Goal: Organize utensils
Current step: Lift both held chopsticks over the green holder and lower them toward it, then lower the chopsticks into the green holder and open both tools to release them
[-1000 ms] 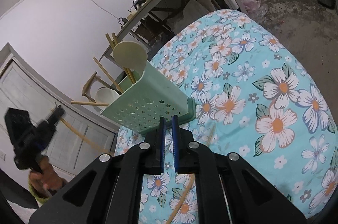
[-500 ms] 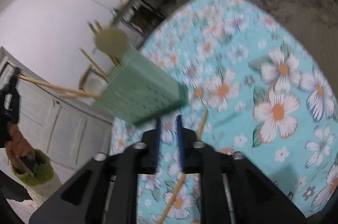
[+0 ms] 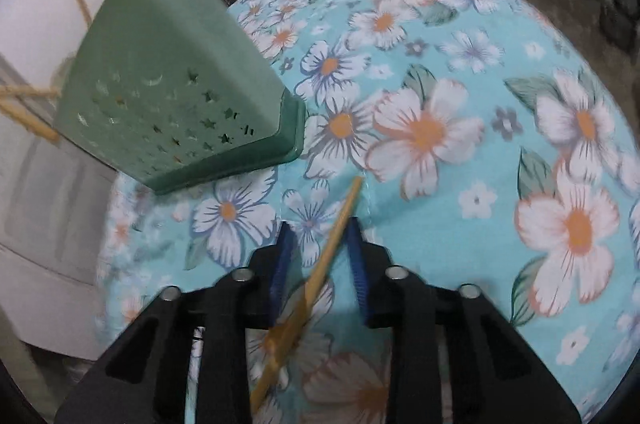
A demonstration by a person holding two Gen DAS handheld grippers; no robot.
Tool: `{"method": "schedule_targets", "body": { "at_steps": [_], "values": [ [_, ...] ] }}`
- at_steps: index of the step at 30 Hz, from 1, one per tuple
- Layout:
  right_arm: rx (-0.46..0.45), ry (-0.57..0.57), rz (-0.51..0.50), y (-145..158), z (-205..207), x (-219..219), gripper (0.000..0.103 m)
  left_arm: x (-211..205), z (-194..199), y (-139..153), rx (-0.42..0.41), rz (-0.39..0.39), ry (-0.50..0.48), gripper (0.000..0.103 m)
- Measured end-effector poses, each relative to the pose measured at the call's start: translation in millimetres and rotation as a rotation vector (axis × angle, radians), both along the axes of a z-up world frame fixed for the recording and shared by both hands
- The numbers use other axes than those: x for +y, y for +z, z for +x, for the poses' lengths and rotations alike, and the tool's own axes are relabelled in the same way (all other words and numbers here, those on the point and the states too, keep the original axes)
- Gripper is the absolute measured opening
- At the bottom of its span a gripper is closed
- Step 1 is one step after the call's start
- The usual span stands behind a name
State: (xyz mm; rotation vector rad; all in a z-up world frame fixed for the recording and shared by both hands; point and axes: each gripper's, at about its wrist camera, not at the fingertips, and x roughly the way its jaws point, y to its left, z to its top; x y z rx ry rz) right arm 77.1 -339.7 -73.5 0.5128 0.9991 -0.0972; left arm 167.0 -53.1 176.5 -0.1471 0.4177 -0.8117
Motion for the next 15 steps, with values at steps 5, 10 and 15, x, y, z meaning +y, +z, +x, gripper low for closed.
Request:
{"method": "schedule_targets", "body": {
  "at_steps": [5, 10, 15],
  "values": [
    [-0.045, -0.031, 0.087, 0.4, -3.1, -13.4, 0.007, 2.9, 0.6, 5.5, -0.021, -0.012, 0.010, 0.004],
    [-0.150, -0.046, 0.130, 31.7, -21.6, -22.7, 0.006, 1.8, 4.6, 14.7, -0.041, -0.040, 0.022, 0.004],
    [-0.260, -0.062, 0.117, 71.3, -40.0, -33.0, 0.006, -2.9, 9.9, 23.1, -0.090, -0.053, 0.059, 0.004]
  ]
}}
